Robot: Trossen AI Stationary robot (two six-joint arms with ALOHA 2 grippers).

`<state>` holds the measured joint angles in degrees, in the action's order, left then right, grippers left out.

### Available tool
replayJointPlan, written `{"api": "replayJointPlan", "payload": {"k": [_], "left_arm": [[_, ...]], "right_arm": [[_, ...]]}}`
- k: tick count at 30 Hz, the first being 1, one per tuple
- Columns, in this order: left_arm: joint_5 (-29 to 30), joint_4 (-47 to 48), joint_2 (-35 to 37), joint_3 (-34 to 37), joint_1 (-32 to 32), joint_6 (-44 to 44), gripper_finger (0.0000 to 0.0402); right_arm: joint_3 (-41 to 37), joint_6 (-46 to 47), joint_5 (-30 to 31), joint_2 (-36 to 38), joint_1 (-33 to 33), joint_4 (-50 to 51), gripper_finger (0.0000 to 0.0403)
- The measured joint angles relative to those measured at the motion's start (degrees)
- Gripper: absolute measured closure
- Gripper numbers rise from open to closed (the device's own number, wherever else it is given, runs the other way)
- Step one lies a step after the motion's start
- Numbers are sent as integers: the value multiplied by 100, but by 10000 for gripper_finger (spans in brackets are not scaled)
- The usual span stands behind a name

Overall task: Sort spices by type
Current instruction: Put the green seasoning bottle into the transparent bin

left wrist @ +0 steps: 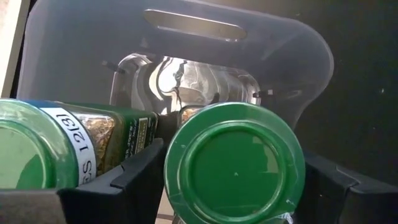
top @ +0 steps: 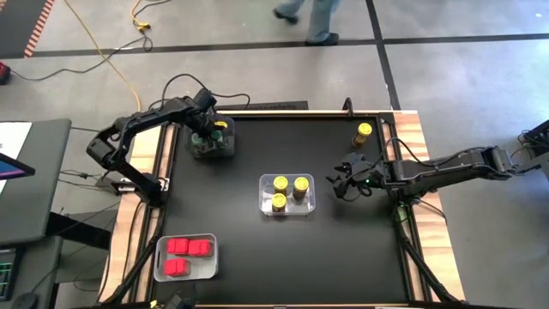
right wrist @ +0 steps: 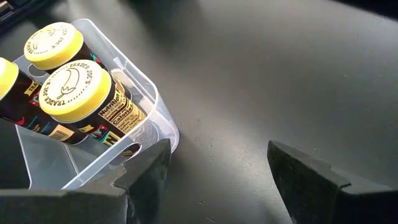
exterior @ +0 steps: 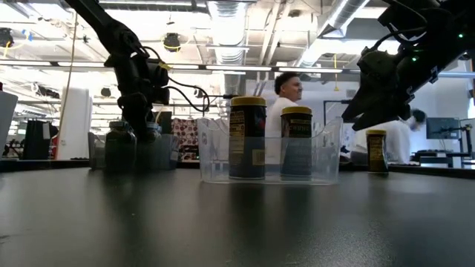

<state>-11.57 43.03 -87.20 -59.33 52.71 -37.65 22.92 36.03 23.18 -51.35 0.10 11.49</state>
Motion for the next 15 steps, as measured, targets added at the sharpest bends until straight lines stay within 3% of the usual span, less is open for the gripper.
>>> {"api": "replayJointPlan", "payload": {"k": [15], "left_arm": [[7, 0, 310, -7, 0, 42, 125]], "right_arm": [[0, 0, -2, 2, 0, -1, 107]]}}
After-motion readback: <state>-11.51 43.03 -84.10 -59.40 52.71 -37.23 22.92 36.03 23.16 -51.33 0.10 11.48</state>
